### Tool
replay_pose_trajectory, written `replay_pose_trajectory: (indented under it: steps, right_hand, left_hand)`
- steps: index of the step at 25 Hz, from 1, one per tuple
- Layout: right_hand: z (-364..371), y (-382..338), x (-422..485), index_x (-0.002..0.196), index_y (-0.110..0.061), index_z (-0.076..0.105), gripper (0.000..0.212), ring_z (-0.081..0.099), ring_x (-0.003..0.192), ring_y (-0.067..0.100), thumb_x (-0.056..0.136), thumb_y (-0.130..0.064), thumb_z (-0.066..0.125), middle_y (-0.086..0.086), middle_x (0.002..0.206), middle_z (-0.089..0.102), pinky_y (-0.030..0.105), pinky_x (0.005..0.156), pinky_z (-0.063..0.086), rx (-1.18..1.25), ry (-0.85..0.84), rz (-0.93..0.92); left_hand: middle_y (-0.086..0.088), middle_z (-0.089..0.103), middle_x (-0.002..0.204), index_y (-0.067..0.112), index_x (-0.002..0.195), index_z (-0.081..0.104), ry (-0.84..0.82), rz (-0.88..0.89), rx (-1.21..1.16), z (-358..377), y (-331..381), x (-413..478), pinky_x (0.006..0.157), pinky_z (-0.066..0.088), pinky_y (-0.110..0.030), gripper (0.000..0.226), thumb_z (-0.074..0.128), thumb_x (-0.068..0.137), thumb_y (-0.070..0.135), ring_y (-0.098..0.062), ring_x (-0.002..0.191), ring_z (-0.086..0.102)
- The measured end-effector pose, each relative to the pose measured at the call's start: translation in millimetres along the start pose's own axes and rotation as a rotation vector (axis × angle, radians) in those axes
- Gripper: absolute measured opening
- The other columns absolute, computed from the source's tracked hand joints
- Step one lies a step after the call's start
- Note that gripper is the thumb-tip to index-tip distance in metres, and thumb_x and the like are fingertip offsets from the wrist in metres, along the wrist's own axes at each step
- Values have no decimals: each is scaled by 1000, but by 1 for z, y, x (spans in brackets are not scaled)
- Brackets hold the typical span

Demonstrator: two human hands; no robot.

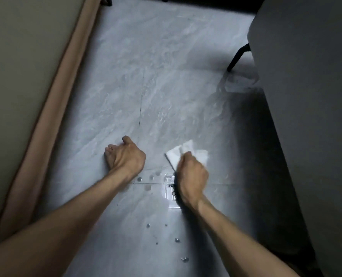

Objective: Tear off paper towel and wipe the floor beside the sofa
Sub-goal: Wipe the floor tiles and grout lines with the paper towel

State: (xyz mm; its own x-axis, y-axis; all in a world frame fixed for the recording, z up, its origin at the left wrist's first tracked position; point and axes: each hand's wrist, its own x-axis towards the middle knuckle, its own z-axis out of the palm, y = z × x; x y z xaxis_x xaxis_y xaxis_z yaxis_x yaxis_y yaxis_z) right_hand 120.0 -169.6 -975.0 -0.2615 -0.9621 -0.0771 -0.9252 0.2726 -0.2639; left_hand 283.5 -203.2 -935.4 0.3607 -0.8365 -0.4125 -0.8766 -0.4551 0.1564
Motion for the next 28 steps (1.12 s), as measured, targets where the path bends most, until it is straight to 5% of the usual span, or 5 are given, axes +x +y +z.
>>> replay_pose_trajectory:
  steps: [4, 11, 19, 25, 28]
  right_hand:
    - [-12, 26, -3, 90, -18, 50, 7, 65, 81, 34, 92, -16, 44, 8, 88, 68, 37, 59, 43, -151, -281, -557]
    - [-29, 67, 2, 99, 1, 62, 28, 66, 89, 42, 101, -14, 39, 26, 93, 69, 41, 74, 50, -42, 139, 385]
    - [26, -115, -84, 91, -14, 57, 14, 63, 77, 36, 93, -21, 45, 9, 79, 57, 35, 55, 31, -185, -379, -839]
    - [-3, -38, -7, 85, -1, 67, 17, 61, 83, 38, 87, -9, 52, 20, 92, 62, 39, 62, 46, -286, 30, -404]
    - [38, -113, -65, 85, -4, 63, 9, 65, 71, 33, 81, -5, 55, 16, 83, 65, 34, 53, 39, -127, -89, -635]
  left_hand:
    - [-20, 59, 116, 5, 127, 36, -97, -27, -228, -27, -13, -14, 81, 43, -37, 41, 41, 87, 16, -38, 103, 54]
    - [-11, 59, 105, 14, 104, 45, -58, 41, -319, -21, -63, -87, 75, 42, -35, 18, 48, 86, 16, -31, 93, 54]
    - [-19, 50, 120, 3, 108, 48, 55, -31, -250, 18, -138, -84, 101, 36, -43, 27, 50, 82, 8, -35, 119, 44]
    - [-19, 47, 123, 6, 103, 45, 94, 13, -287, 41, -141, -96, 95, 38, -41, 25, 48, 78, 4, -36, 121, 42]
    - [-14, 52, 118, 11, 101, 43, 139, -50, -384, 41, -147, -101, 86, 40, -40, 24, 49, 80, 4, -35, 110, 52]
